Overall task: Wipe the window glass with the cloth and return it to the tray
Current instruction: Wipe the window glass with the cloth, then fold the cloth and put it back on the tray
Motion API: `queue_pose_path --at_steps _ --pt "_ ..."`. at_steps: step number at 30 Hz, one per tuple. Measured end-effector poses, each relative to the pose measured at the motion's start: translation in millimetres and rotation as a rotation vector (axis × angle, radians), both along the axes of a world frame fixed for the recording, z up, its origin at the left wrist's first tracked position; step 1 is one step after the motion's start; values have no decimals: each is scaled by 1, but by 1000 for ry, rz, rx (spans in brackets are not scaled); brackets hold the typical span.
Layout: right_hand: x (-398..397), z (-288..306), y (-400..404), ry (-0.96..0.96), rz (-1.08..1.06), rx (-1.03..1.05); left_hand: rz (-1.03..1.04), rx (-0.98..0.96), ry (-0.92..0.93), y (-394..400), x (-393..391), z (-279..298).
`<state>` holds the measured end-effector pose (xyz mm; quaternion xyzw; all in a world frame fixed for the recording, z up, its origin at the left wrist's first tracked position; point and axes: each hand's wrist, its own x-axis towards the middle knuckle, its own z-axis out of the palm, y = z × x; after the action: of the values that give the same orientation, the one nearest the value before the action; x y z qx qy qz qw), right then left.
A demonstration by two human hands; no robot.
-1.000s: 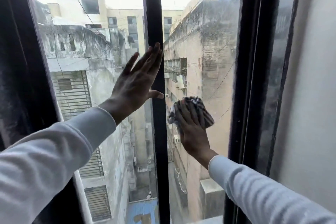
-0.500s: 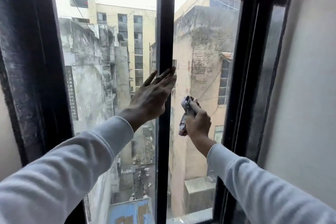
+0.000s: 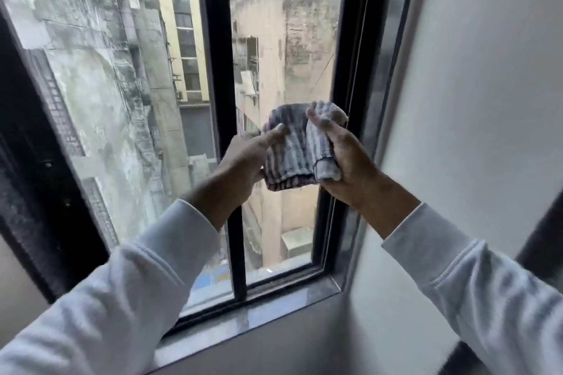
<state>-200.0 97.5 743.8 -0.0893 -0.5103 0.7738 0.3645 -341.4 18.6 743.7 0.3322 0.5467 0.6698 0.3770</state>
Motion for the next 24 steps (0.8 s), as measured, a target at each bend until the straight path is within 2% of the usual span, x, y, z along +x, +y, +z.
queue_pose_path --at_steps 3,7,13,18,21,24 --pt "57 -69 -3 -191 -195 -81 80 24 86 -16 39 -57" --pt "138 -156 -12 -422 -259 -80 125 -38 151 -33 107 -141" --pt "243 -315 -20 -730 -301 -268 26 -354 -14 -38 204 -307" --pt "320 -463 -40 -946 -326 -440 -88 -626 -232 -44 273 -464" --pt "363 -552 -57 -1146 -340 -488 -175 -755 -188 -54 313 -558" --pt "398 -632 -69 -1333 -384 -480 -189 -783 -91 -74 350 -639"
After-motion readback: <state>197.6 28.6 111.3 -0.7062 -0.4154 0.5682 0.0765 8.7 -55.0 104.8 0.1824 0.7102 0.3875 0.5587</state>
